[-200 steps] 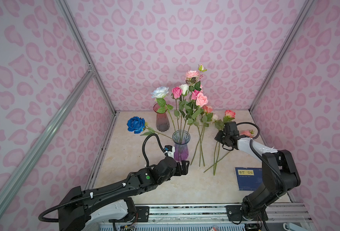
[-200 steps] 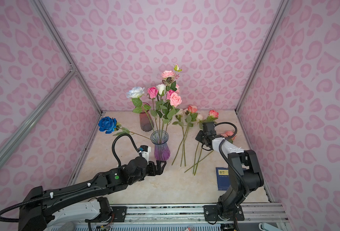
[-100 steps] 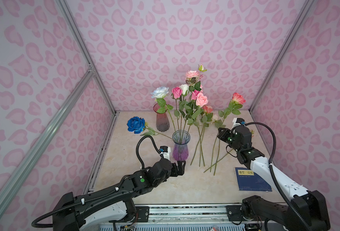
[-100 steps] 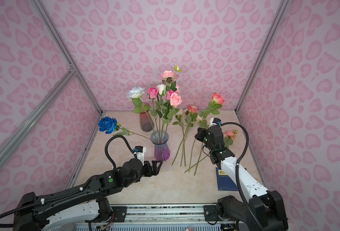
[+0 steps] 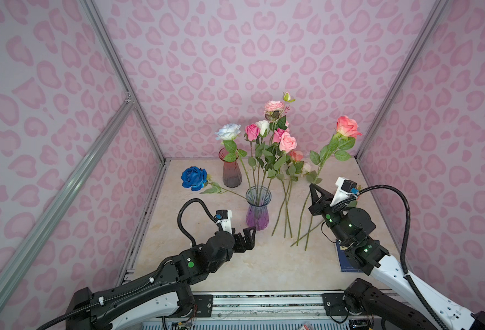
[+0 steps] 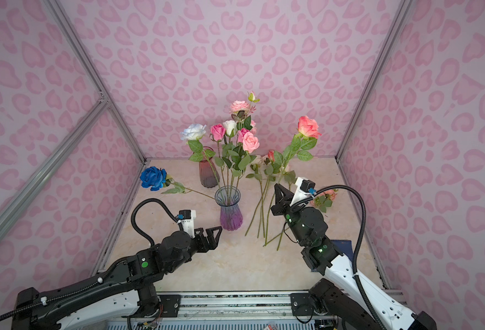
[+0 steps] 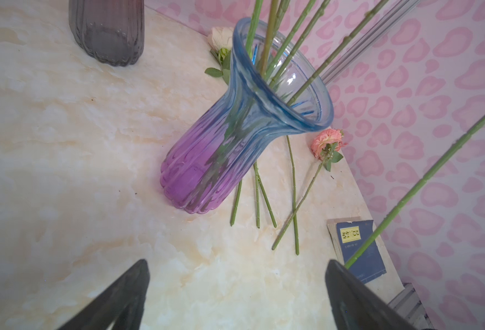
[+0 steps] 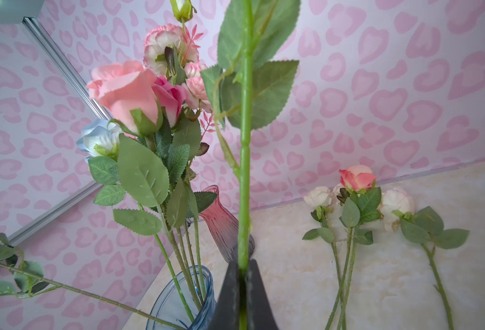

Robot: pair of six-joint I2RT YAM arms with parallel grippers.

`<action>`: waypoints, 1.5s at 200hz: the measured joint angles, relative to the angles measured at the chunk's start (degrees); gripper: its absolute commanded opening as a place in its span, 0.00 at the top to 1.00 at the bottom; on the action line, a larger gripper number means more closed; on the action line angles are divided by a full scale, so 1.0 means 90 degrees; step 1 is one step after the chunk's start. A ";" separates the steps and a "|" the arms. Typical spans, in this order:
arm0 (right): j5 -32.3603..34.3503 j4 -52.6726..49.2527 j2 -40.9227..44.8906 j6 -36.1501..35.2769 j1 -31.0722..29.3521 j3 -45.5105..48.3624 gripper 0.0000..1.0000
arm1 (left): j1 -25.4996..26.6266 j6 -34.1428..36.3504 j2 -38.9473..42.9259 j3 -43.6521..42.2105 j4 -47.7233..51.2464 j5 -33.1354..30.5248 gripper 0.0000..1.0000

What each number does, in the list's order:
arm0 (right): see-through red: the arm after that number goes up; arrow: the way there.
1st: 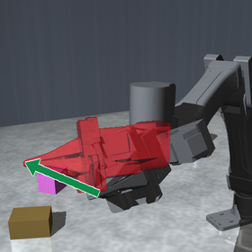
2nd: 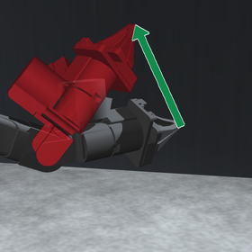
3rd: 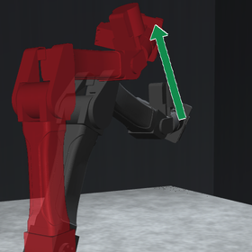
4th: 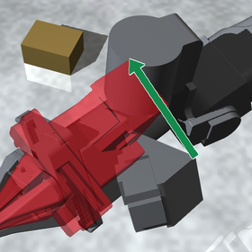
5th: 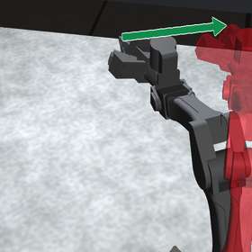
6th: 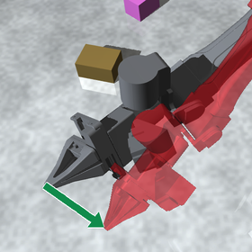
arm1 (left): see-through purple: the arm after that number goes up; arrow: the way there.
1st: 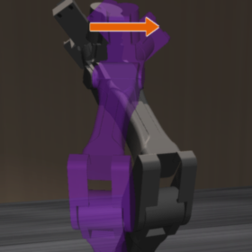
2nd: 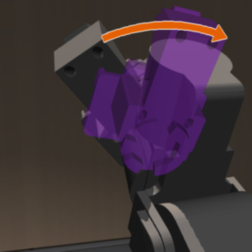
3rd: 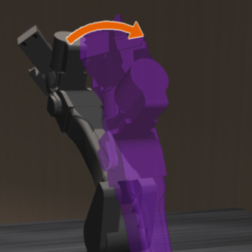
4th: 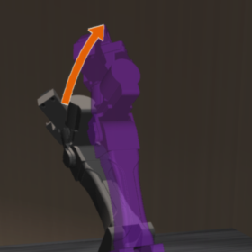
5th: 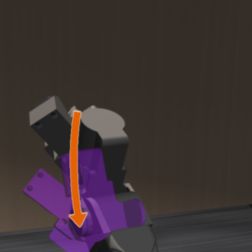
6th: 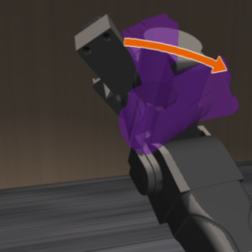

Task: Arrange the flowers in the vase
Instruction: 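Carry the pink rose over the purple-blue vase and lower its stem inside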

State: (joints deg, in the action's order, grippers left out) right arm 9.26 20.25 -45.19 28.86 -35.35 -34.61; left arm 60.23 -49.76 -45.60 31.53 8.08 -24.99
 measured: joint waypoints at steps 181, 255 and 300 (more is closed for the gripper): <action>-0.0029 0.1562 -0.2854 -0.2198 -0.1953 -0.3283 1.00 | 0.0000 -0.1003 0.2426 -0.0974 0.0646 -0.1530 0.03; -0.0085 0.2188 -0.4303 -0.2783 -0.1751 -0.4121 1.00 | -0.0002 -0.0838 0.2370 -0.0947 0.0624 -0.1387 0.03; -0.0158 0.2283 -0.4396 -0.2633 -0.1615 -0.3701 1.00 | 0.0000 -0.0797 0.2441 -0.0947 0.0624 -0.1389 0.03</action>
State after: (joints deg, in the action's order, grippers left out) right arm 7.84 40.80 -84.75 5.17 -49.89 -67.92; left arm 60.23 -56.93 -23.64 23.00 13.69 -37.50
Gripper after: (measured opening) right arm 0.050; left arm 0.969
